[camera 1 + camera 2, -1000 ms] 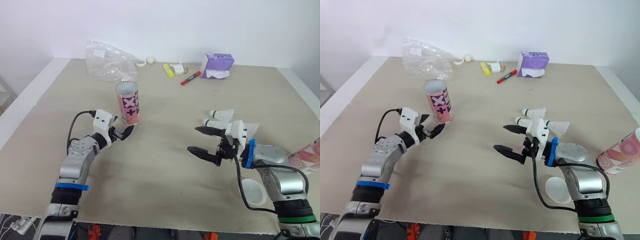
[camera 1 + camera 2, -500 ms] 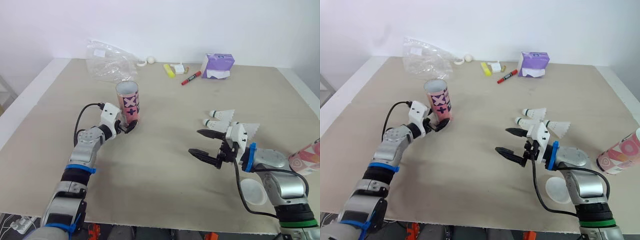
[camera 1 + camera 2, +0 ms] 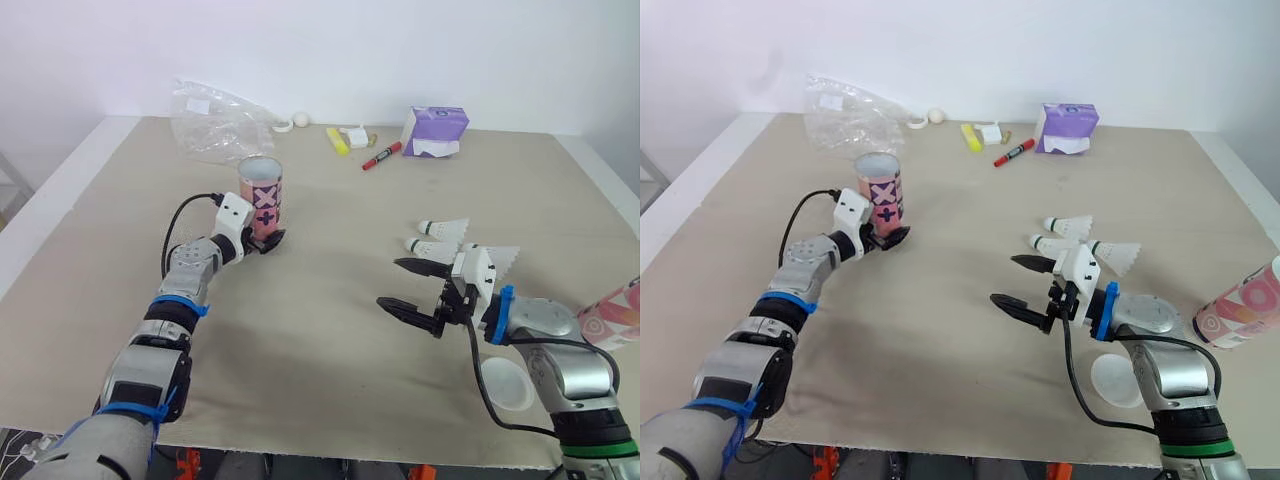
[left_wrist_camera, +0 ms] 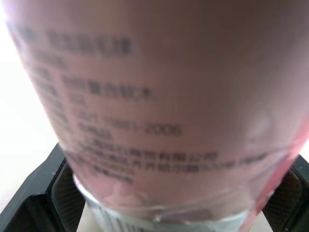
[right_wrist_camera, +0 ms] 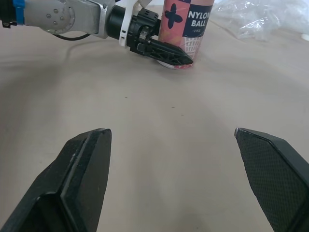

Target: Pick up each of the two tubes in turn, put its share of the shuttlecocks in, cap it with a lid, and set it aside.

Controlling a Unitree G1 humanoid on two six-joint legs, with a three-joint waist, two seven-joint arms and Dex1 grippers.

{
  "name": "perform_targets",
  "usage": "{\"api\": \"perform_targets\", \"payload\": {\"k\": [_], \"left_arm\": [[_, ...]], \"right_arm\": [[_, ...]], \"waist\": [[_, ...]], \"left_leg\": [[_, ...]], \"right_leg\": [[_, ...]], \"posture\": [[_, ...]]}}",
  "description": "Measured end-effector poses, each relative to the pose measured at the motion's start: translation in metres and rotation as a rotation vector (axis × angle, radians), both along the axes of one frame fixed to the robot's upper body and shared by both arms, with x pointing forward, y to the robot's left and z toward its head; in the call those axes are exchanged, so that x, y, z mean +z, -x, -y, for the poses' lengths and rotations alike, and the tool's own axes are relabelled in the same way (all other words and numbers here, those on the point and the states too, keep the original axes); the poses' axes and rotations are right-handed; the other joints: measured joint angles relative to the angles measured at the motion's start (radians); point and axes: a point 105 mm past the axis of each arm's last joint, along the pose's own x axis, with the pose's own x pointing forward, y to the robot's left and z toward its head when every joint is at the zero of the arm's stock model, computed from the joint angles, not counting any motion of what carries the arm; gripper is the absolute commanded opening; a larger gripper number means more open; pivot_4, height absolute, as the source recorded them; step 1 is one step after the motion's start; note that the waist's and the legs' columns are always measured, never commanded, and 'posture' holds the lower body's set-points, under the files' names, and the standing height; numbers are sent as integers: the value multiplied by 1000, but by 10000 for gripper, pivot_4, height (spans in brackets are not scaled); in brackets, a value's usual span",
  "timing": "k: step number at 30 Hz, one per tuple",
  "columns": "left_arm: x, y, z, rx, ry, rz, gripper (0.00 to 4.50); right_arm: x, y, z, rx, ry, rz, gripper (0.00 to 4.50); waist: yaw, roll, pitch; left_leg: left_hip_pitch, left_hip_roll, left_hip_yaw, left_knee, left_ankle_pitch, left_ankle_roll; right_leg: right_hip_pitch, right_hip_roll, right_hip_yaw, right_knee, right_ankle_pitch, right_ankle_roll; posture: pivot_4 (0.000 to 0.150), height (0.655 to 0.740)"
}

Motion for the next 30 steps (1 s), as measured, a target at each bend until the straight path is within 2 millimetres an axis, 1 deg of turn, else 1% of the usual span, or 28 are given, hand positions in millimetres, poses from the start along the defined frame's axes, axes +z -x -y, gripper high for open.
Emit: {"api": "perform_targets", "payload": {"k": [3, 5, 7, 8, 16, 20, 24, 27, 30], "left_arm": [[-1, 0, 1, -14, 8, -7, 45000], [-2, 0, 1, -21, 17, -12, 39670], [-2, 1, 1, -24, 22, -11, 32963], [-2, 1, 1, -22, 25, -11, 30721], [-2, 1, -3, -11, 38, -4, 30721], [-4, 7, -9, -29, 27, 21, 30721], [2, 21, -8, -135, -30, 90, 30721], [10, 43, -2, -307, -144, 152, 30721], [12, 63, 2, -441, -238, 156, 30721]], "right_arm": [[1, 1, -1, 1, 1, 4, 43793], [1, 1, -1, -2, 2, 5, 45000], [-1, 2, 0, -6, 2, 0, 45000], [-2, 2, 0, -8, 2, -3, 45000], [-2, 3, 0, -6, 8, -2, 45000], [0, 6, -2, 12, 13, -8, 45000], [12, 15, -9, 60, -21, 1, 45000], [19, 26, -10, 100, -12, 3, 45000], [19, 33, -13, 132, -15, -12, 45000]], "waist": [[0, 0, 0], [0, 0, 0], [0, 0, 0], [0, 0, 0], [0, 0, 0], [-1, 0, 0], [-1, 0, 0], [-1, 0, 0], [-1, 0, 0]], "left_leg": [[0, 0, 0, 0, 0, 0], [0, 0, 0, 0, 0, 0], [0, 0, 0, 0, 0, 0], [0, 0, 0, 0, 0, 0], [0, 0, 0, 0, 0, 0], [0, 0, 0, 0, 0, 0], [0, 0, -1, 0, 0, 0], [0, 0, -1, 0, 0, 0], [0, 0, -1, 0, 0, 0]], "right_leg": [[0, 0, 0, 0, 0, 0], [0, 0, 0, 0, 0, 0], [0, 0, 0, 0, 0, 0], [0, 0, 0, 0, 0, 0], [0, 0, 0, 0, 0, 0], [0, 0, 0, 1, 1, -1], [0, 0, 0, 1, 1, -2], [0, 0, 0, 1, 1, -2], [0, 0, 0, 2, 1, -2]], "posture": [[1500, 7400], [1500, 7400], [1500, 7400], [1500, 7400], [1500, 7400], [1500, 7400], [1500, 7400], [1500, 7400], [1500, 7400]]}}
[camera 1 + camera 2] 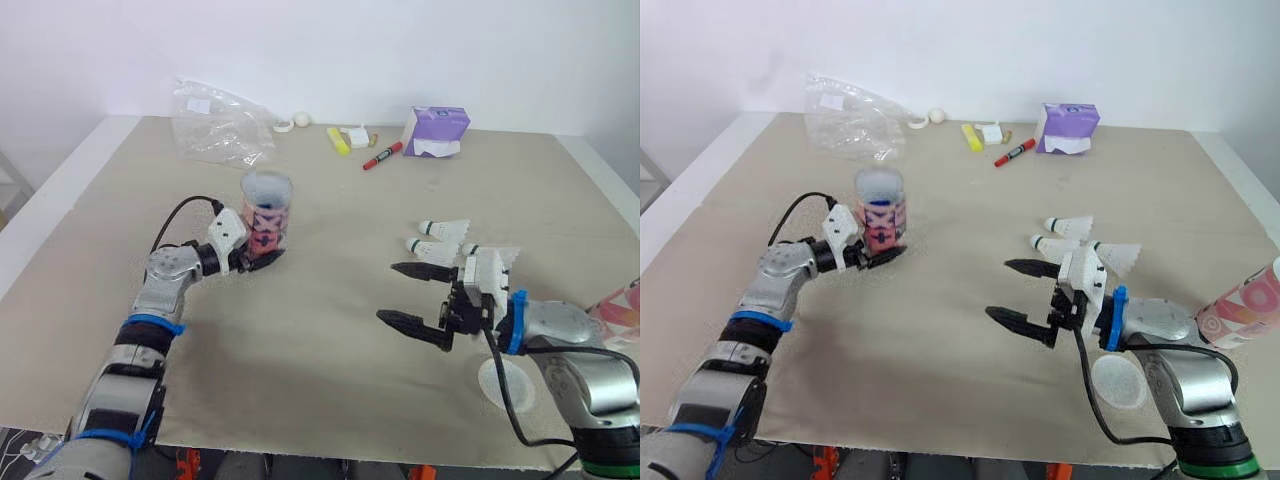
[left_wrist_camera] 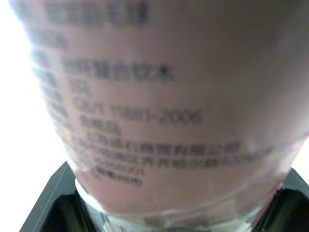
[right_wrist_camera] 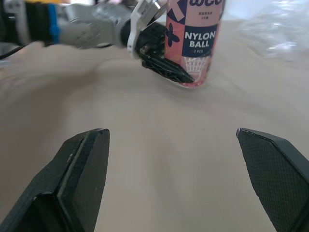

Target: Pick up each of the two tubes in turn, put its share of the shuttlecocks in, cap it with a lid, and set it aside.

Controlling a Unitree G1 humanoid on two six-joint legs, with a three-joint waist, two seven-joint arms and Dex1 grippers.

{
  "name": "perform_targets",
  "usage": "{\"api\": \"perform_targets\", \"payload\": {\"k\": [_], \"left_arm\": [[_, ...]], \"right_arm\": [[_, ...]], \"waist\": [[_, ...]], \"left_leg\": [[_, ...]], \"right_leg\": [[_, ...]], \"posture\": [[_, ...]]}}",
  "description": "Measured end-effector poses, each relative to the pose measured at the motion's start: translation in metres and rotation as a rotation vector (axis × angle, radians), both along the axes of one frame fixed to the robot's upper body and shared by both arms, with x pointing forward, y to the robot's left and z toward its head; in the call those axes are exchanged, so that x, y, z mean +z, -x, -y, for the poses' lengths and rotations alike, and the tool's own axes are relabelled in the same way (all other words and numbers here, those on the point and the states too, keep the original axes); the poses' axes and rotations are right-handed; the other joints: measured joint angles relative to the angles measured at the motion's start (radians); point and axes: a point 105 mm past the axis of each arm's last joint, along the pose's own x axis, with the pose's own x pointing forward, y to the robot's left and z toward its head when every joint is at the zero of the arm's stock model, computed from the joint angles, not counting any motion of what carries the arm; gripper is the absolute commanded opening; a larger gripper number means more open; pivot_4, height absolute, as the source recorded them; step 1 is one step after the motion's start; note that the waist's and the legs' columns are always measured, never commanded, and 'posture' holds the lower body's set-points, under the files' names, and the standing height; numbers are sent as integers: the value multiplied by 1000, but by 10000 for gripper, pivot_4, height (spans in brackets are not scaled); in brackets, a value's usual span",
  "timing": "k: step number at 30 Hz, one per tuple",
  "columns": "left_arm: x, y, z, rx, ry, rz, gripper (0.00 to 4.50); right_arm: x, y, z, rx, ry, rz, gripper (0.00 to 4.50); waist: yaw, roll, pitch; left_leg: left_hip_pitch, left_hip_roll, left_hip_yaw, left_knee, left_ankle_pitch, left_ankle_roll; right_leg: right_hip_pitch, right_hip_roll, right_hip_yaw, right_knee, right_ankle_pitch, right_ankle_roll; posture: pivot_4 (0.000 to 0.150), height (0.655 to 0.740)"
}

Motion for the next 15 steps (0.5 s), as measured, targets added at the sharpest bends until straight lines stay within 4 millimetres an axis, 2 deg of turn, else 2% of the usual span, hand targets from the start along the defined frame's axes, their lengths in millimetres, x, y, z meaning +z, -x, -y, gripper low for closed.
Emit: {"api": "perform_targets", "payload": {"k": [1, 5, 9, 12, 15], "left_arm": [[3, 10, 6, -72, -51, -4, 30721], [3, 27, 14, -204, -171, -45, 30721], [6, 51, 41, -366, -299, -164, 30721], [6, 60, 51, -414, -373, -175, 30721], [-3, 67, 61, -437, -500, -187, 30721]], "right_arm": [[0, 4, -1, 20, 1, -7, 45000], [-2, 10, -2, 42, 12, -17, 45000], [-2, 13, -2, 59, 17, -17, 45000], [-3, 13, -2, 60, 19, -17, 45000], [-6, 16, 0, 47, 18, -32, 45000]], "waist": [[0, 0, 0], [0, 0, 0], [-1, 0, 0], [-2, 0, 0], [-7, 0, 0]], "left_leg": [[0, 0, 0, 1, 0, 0], [0, 1, 0, 2, 0, 1], [0, 1, 1, 3, 0, 1], [0, 2, 0, 3, 0, 1], [0, 2, 1, 3, 0, 1]], "right_leg": [[0, 0, 0, 0, -1, 2], [0, 1, 0, 1, -2, 5], [0, 1, 0, 1, -2, 5], [0, 2, 0, 1, -3, 5], [0, 2, 0, 2, -3, 5]], "posture": [[1500, 7400], [1500, 7400], [1500, 7400], [1500, 7400], [1500, 7400]]}}
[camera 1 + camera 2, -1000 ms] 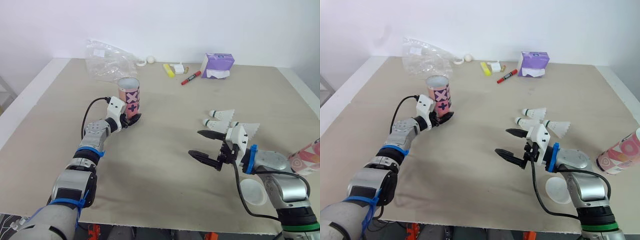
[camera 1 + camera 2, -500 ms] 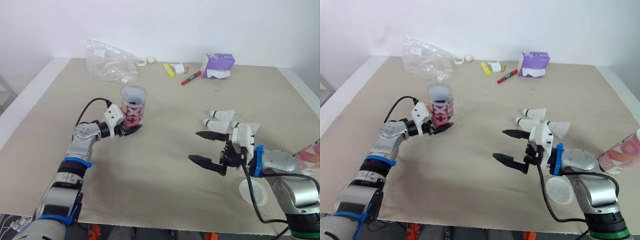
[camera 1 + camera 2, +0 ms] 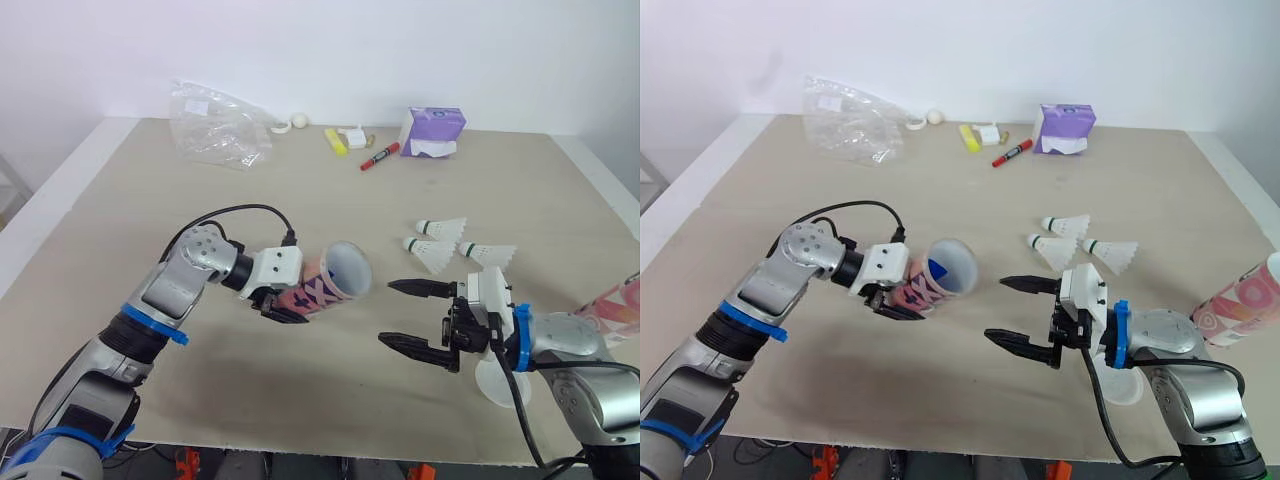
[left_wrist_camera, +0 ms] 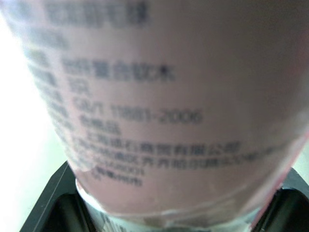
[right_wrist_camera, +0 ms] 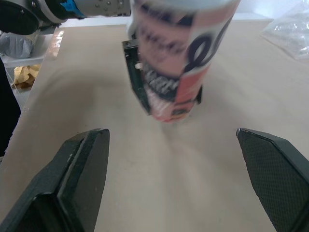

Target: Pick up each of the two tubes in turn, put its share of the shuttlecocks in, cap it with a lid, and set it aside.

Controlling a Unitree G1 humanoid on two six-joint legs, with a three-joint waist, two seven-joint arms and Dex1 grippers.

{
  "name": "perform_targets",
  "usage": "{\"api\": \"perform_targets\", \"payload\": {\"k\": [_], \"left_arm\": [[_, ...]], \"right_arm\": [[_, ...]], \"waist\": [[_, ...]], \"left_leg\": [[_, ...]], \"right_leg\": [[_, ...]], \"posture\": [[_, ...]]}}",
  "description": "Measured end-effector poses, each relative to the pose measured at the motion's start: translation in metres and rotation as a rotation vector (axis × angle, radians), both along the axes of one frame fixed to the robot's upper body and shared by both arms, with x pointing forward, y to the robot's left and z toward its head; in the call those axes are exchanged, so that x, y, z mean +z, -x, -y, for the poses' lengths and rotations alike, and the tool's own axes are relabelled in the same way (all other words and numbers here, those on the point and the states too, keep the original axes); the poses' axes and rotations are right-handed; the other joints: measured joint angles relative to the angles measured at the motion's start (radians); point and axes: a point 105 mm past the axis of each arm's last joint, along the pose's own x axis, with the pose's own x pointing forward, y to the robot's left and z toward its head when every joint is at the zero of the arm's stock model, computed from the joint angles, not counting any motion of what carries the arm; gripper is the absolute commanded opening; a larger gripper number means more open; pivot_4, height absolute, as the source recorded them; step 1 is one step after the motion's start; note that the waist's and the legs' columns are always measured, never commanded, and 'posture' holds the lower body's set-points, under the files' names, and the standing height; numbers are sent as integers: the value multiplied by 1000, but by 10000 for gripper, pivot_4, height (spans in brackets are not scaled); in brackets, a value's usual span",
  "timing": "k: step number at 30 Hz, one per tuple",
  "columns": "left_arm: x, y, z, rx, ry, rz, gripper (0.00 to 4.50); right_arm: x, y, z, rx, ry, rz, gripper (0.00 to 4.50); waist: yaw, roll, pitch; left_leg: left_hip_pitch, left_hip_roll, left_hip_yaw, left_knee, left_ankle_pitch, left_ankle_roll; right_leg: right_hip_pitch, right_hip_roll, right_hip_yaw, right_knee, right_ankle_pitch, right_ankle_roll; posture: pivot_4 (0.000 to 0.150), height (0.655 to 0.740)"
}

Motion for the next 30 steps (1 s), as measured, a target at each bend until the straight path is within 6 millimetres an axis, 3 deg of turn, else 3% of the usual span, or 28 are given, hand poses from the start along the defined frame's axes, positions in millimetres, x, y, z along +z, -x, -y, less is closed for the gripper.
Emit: {"api": "perform_targets", "payload": {"k": [9, 21, 25, 30], "left_arm": [[1, 1, 11, 4, -176, 58, 30721], [1, 2, 16, 27, -207, 68, 30721], [1, 1, 17, 30, -209, 66, 30721], [1, 0, 19, 34, -214, 64, 30721]], "right_arm": [[-1, 4, 2, -20, -2, -2, 45000], [1, -1, 2, -75, -66, -24, 45000], [9, -11, 14, -166, -109, -37, 45000], [13, -49, 60, -546, -153, -38, 45000]], "waist": [[0, 0, 0], [0, 0, 0], [1, 0, 0], [2, 1, -1]], "left_leg": [[2, 0, 0, 1, 0, 0], [3, -1, 1, 1, 1, 2], [3, -1, 1, 3, 1, 2], [2, -1, 1, 5, 1, 2]], "right_leg": [[1, 0, 1, 0, 0, 0], [3, 0, 1, 1, 0, 0], [3, -1, 1, 1, 0, 0], [3, -1, 2, 1, 0, -2]], "posture": [[1500, 7400], [1500, 7400], [1500, 7400], [1500, 7400]]}}
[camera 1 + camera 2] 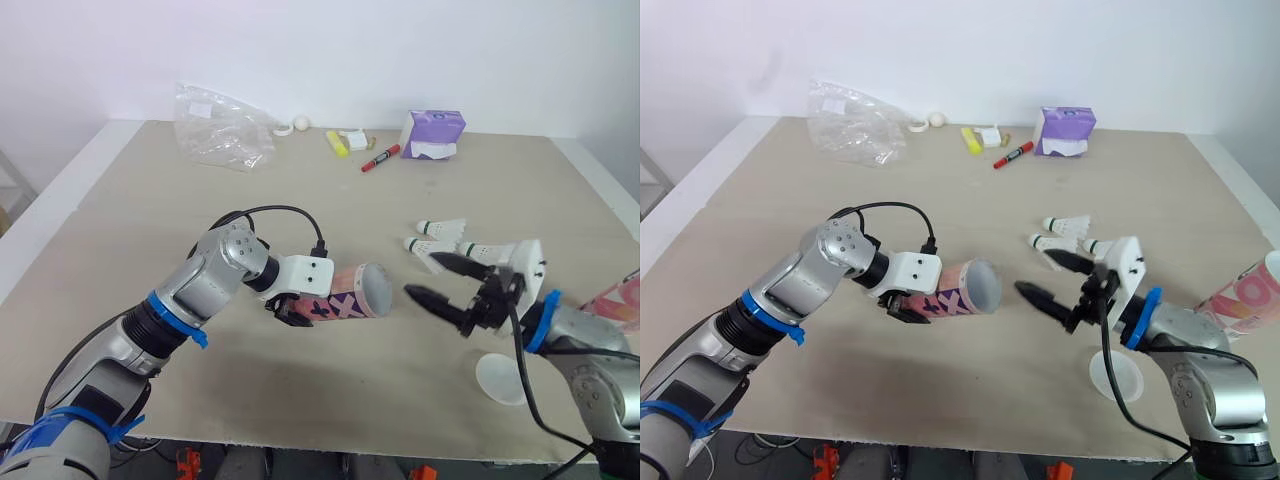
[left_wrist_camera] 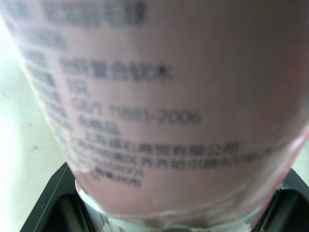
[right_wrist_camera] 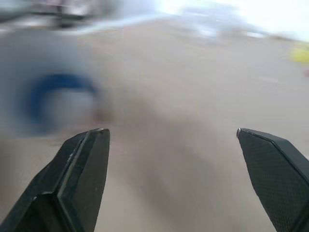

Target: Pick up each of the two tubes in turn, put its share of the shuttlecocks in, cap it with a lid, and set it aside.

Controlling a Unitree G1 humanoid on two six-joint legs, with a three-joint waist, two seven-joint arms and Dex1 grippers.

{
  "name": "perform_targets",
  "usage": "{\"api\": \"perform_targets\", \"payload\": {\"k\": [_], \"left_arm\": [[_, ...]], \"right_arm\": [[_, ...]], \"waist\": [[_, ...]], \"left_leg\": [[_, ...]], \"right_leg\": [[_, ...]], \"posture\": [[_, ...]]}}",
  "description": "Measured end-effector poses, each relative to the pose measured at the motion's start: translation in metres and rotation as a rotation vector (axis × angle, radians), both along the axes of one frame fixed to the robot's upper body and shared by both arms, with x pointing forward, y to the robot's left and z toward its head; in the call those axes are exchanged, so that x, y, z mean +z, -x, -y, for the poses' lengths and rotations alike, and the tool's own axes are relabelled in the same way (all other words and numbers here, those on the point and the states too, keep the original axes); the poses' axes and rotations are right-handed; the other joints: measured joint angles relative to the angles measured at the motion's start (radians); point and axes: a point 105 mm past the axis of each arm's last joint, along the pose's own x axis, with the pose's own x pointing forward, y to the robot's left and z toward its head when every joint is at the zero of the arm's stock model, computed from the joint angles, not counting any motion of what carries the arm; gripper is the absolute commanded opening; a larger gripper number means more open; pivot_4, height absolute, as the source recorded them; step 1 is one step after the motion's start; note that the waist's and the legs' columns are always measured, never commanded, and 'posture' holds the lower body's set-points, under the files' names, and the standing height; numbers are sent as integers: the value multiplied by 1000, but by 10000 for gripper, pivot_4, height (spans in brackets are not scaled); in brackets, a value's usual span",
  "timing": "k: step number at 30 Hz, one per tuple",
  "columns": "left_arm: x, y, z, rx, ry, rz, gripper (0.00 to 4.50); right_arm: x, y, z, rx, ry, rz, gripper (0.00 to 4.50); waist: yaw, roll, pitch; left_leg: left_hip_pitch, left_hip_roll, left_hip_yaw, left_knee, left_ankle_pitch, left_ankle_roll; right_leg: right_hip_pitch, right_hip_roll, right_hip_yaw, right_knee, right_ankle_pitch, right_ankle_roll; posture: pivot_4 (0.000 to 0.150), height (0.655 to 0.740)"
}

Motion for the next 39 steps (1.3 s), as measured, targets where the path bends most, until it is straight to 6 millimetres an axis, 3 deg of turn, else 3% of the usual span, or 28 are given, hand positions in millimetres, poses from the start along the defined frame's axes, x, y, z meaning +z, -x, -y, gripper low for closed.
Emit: {"api": "perform_targets", "payload": {"k": [4, 9, 21, 31, 35, 39], "left_arm": [[0, 0, 2, -5, 1, -3, 30721], [0, 0, 2, -4, 1, -3, 30721], [0, 0, 4, -2, 5, -2, 30721], [0, 0, 4, 4, 9, 2, 30721], [-1, 0, 4, 7, 13, 6, 30568], [-1, 0, 5, 7, 16, 8, 30568]], "right_arm": [[-7, -13, 19, -193, -29, -43, 45000], [-19, -18, 24, -267, -53, -115, 45000], [-46, -37, 9, -279, -88, -238, 45000], [-51, -61, 9, -320, -101, -257, 45000], [-45, -71, 6, -319, -125, -237, 30243], [-45, -74, 6, -321, -121, -228, 8392]], "waist": [[4, 2, -1], [4, 2, -1], [5, 2, -1], [4, 3, -1], [4, 3, -1], [5, 3, -1]], "left_leg": [[0, 0, 0, 0, 0, 0], [-1, -1, 0, 0, 0, 0], [-1, -1, 0, 0, 0, 1], [-1, -2, 1, 0, 1, 1], [-1, -2, 1, 0, 1, 1], [-2, -2, 1, 0, 1, 1]], "right_leg": [[0, 0, 0, 0, 0, 0], [0, 0, 1, 0, 0, 0], [0, 0, 2, 0, 0, 1], [-1, 0, 3, 0, 0, 2], [-1, 0, 3, 0, 2, 4], [0, 0, 3, 0, 2, 4]], "posture": [[1500, 7400], [1500, 7400], [1500, 7400], [1500, 7400], [1500, 7400], [1500, 7400]]}}
